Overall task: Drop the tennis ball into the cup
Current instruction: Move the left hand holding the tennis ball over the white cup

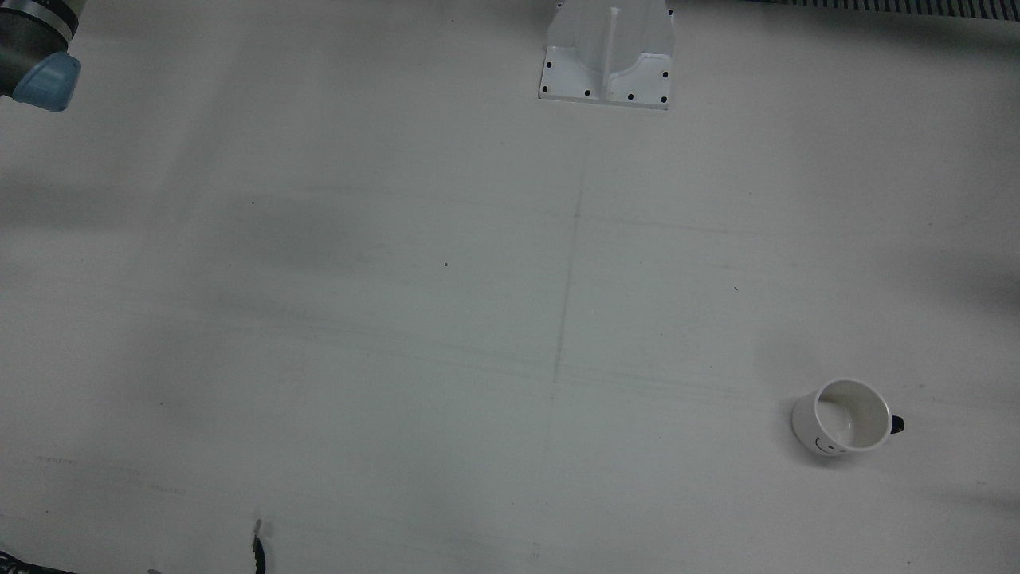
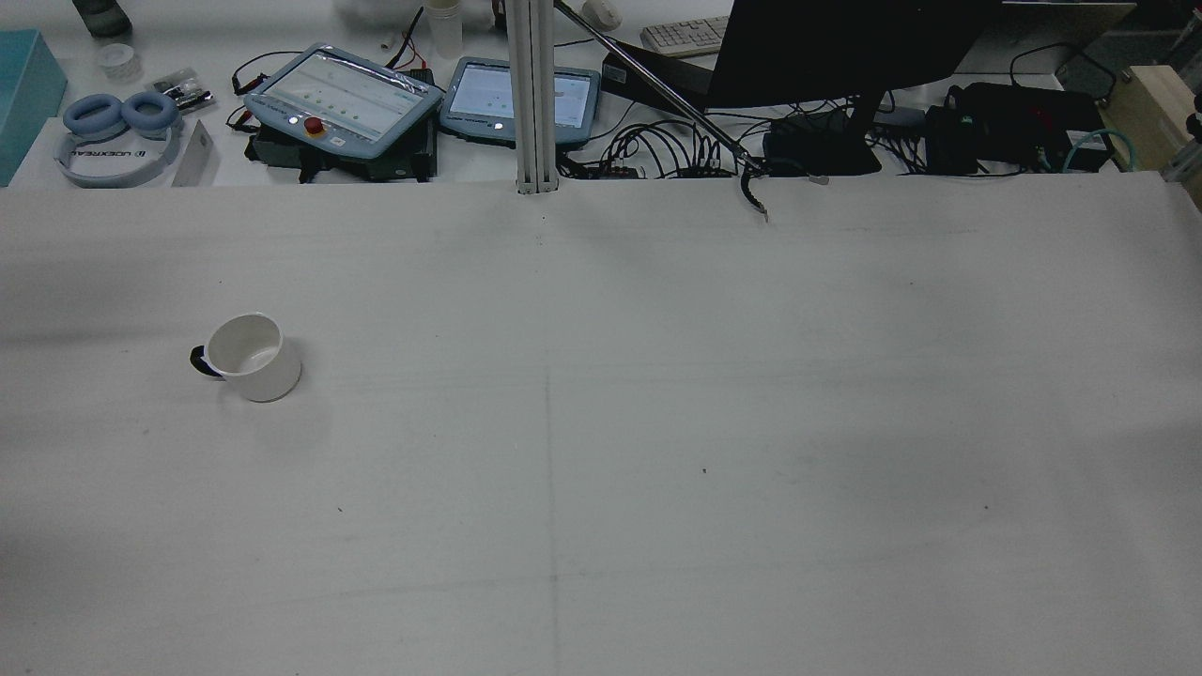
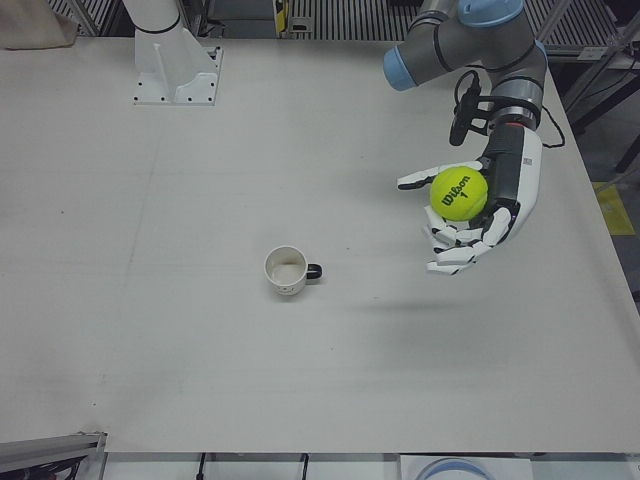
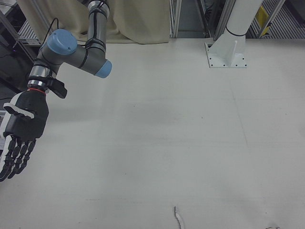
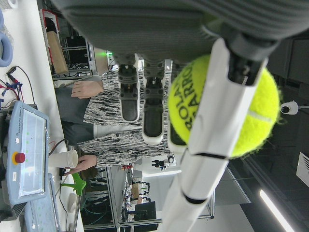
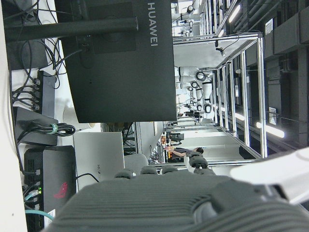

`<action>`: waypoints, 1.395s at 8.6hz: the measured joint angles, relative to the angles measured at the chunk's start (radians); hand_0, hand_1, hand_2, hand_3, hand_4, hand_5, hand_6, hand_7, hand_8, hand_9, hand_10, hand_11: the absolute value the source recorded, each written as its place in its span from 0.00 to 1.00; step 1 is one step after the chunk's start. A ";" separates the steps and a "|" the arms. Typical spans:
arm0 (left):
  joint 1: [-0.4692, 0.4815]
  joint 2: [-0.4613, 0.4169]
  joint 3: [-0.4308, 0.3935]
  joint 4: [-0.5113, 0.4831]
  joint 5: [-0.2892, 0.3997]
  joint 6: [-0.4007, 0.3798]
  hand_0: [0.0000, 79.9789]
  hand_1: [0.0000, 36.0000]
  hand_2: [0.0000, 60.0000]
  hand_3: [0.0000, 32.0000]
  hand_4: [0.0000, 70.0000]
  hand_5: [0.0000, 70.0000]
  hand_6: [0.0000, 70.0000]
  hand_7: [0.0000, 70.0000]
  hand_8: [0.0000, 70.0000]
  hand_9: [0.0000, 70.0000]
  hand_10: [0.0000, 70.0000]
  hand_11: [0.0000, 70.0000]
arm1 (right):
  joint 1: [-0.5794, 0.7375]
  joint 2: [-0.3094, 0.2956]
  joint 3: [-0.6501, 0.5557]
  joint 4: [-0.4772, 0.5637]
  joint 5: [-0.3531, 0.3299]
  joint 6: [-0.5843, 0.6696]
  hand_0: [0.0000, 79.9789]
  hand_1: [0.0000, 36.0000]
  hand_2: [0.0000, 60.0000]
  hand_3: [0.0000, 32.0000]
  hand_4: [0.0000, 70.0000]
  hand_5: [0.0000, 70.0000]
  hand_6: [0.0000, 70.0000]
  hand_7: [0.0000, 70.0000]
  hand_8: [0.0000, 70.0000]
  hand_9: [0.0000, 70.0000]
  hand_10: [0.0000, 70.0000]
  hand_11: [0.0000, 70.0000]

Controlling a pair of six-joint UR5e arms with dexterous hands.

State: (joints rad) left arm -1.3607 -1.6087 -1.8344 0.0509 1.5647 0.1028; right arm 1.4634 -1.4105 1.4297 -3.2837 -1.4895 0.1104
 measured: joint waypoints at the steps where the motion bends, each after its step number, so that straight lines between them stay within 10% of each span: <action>1: 0.000 0.006 -0.001 -0.004 0.000 0.000 1.00 0.81 0.16 0.00 0.27 0.39 1.00 0.97 0.64 0.72 0.26 0.43 | 0.000 0.000 0.000 0.000 0.000 0.000 0.00 0.00 0.00 0.00 0.00 0.00 0.00 0.00 0.00 0.00 0.00 0.00; 5: 0.025 0.022 -0.009 -0.032 -0.009 0.010 1.00 0.84 0.22 0.00 0.34 0.40 1.00 0.98 0.66 0.76 0.25 0.41 | 0.000 0.000 0.000 0.000 0.000 0.000 0.00 0.00 0.00 0.00 0.00 0.00 0.00 0.00 0.00 0.00 0.00 0.00; 12: 0.382 -0.012 -0.029 -0.062 -0.226 0.099 1.00 0.80 0.19 0.00 0.36 0.35 1.00 0.97 0.62 0.72 0.23 0.37 | 0.000 0.000 0.000 0.000 0.000 0.000 0.00 0.00 0.00 0.00 0.00 0.00 0.00 0.00 0.00 0.00 0.00 0.00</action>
State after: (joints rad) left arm -0.9782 -1.6208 -1.8632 -0.0113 1.3388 0.2015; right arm 1.4634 -1.4105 1.4297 -3.2838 -1.4895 0.1104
